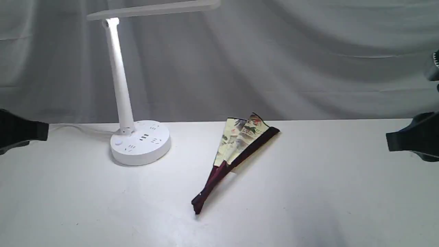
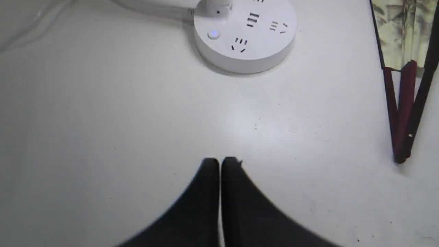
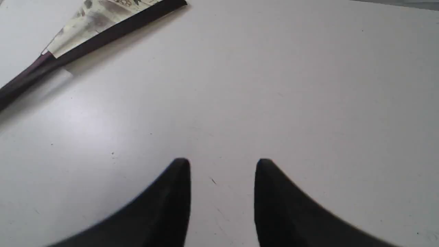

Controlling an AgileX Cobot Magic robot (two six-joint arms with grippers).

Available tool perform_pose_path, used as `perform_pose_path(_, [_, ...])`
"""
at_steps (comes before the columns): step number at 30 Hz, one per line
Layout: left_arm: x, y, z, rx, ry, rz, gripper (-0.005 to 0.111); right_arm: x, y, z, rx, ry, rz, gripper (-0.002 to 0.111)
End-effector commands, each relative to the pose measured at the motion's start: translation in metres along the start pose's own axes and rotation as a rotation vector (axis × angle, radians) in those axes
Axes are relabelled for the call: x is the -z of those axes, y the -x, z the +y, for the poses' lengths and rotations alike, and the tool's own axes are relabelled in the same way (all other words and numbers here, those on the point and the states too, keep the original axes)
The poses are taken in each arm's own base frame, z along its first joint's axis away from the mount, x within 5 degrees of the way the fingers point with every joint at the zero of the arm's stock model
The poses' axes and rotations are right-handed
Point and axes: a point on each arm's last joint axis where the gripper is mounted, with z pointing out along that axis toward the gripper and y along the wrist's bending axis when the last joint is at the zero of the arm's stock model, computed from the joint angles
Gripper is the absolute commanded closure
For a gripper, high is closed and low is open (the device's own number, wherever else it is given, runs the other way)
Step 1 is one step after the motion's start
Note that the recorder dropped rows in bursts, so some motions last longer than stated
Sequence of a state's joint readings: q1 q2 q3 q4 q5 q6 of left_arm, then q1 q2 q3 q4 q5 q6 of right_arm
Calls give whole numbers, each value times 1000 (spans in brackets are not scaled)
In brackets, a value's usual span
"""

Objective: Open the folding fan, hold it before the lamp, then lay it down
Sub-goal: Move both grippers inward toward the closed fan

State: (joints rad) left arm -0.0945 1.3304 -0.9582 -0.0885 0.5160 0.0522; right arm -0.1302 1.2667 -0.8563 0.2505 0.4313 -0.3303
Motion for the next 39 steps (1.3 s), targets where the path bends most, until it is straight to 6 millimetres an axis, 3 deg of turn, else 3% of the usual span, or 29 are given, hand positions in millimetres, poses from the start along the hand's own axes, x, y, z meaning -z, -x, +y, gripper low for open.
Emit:
perform_pose_path(1, [-17,-4,1,3,-4,72,107,-7,0,-1,21,0,20,75])
perform_pose_path(6, [-34,-13,1,18,-14,170,107,-10,-3,1,-16,16,31,75])
perform_pose_path(12, [-38,-13,-4,-14,-26,164,107,-13,-3,2,-68,36,30,75])
perform_pose_path(20, [-38,-14,-31,-88,-81,157,107,-54,-18,2,-139,71,164,75])
perform_pose_path(25, [-37,-17,-49,-135,-121,163,107,-73,-24,18,-67,136,203,75])
perform_pose_path(31, [-36,-18,-56,-151,-137,166,107,-93,-22,49,-80,209,227,75])
perform_pose_path(39, [-36,-19,-56,-151,-137,169,107,-132,11,79,-280,367,267,75])
